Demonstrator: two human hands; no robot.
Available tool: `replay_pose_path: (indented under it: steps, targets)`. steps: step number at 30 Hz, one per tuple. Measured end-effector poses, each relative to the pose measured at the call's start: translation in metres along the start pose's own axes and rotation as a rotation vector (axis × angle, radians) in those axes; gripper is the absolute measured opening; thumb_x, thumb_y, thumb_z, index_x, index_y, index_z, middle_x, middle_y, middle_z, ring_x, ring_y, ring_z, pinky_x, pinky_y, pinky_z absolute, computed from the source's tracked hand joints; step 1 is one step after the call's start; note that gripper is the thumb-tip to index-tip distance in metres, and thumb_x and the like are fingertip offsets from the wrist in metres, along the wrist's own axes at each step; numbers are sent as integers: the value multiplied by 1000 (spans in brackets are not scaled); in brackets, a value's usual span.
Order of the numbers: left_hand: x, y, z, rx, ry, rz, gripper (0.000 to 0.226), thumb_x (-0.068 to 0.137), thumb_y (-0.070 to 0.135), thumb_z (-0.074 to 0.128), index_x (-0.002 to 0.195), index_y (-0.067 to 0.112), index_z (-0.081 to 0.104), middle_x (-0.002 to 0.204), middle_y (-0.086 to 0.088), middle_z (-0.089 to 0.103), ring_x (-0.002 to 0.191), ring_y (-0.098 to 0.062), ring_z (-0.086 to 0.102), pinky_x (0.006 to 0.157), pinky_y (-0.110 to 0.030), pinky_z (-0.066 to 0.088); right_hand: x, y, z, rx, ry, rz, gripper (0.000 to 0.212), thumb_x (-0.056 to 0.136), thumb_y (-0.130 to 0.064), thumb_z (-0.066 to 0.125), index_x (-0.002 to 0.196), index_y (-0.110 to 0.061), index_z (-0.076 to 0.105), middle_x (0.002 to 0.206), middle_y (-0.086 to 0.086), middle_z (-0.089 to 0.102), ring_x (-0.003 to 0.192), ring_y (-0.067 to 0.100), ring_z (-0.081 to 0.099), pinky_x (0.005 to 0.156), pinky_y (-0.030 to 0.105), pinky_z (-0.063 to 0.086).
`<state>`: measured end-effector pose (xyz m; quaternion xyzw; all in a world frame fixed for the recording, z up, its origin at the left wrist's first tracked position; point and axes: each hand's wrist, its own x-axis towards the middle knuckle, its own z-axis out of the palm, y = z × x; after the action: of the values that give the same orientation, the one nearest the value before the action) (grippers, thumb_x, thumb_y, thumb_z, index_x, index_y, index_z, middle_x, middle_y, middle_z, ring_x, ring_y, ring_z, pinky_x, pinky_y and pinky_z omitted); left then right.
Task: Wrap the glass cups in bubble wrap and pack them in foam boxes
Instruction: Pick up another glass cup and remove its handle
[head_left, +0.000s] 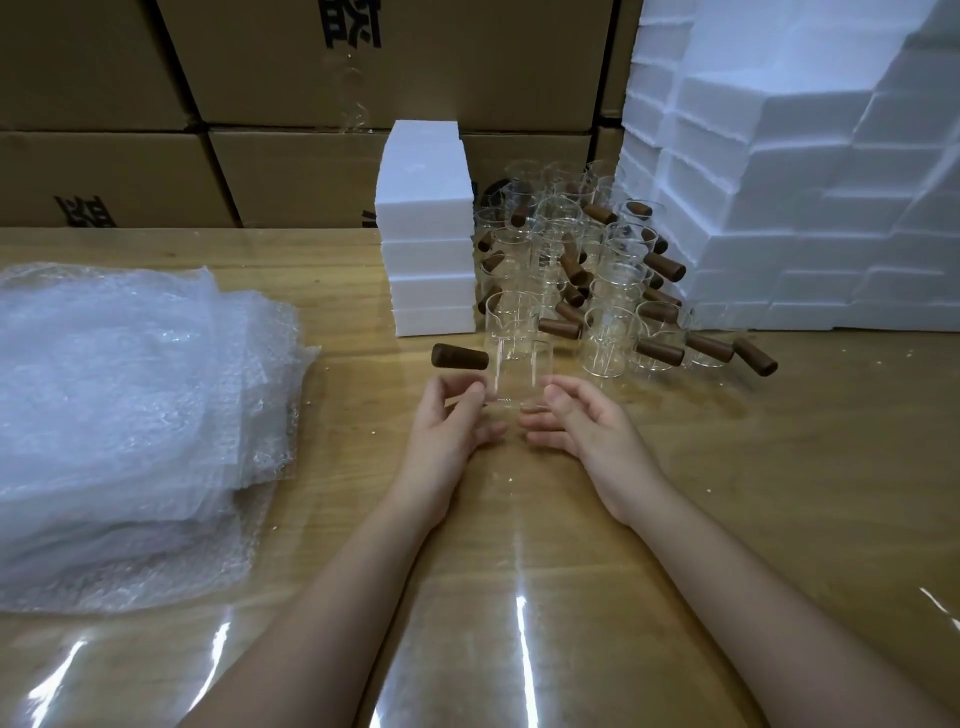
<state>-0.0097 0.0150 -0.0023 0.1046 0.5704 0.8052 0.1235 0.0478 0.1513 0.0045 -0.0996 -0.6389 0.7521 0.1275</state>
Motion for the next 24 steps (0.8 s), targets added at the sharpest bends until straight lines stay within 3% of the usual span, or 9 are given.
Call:
replay_pose_path:
  steps: [5,10,13,16,18,21,24]
  targets:
    - [0,-6,2,227,58,154,11,97,11,52,90,19,55,92,4,61,87,-8,61,77,-31,56,0,1,2,-48,18,-12,33,93,-16,56,124,-8,51,98,8,60,75,9,66,67,21,56]
    - [-1,-7,1,331,3,172,8,96,16,55,103,20,57,107,7,62,95,2,61,92,-39,52,-1,2,4,-55,5,-48,43,88,-11,61,129,-16,48,89,0,49,71,6,65,64,21,55]
    - [-1,-6,1,384,-7,142,23,94,24,57,116,16,56,121,-1,58,109,-9,58,99,-45,47,-2,-1,-1,1,-21,-71,34,89,-10,59,120,-25,54,96,4,54,79,8,66,68,26,57]
    - [-2,-5,-1,376,-84,87,57,77,36,75,125,17,49,131,-8,51,115,-17,56,95,-34,50,-3,-2,-2,7,-46,-85,35,92,-2,54,115,-28,55,115,8,59,93,15,66,76,31,58]
    - [-3,-6,0,414,-99,131,65,71,24,82,125,16,46,131,-12,46,110,-19,59,89,-28,52,-4,-3,-1,-10,-54,-96,33,92,2,54,111,-25,56,122,10,59,95,16,67,77,31,57]
    - [-3,-6,0,521,-51,212,70,68,21,86,125,25,45,123,-4,36,107,-16,57,91,-28,51,-6,-3,-1,-69,-71,-123,33,89,3,58,108,-24,59,114,2,61,85,8,67,71,24,56]
    - [-3,-1,-3,363,-91,167,71,60,26,88,118,34,49,120,0,43,108,-16,60,86,-22,51,-5,-3,-3,-63,-70,-119,35,87,-1,61,110,-27,59,108,-5,60,80,5,66,69,22,55]
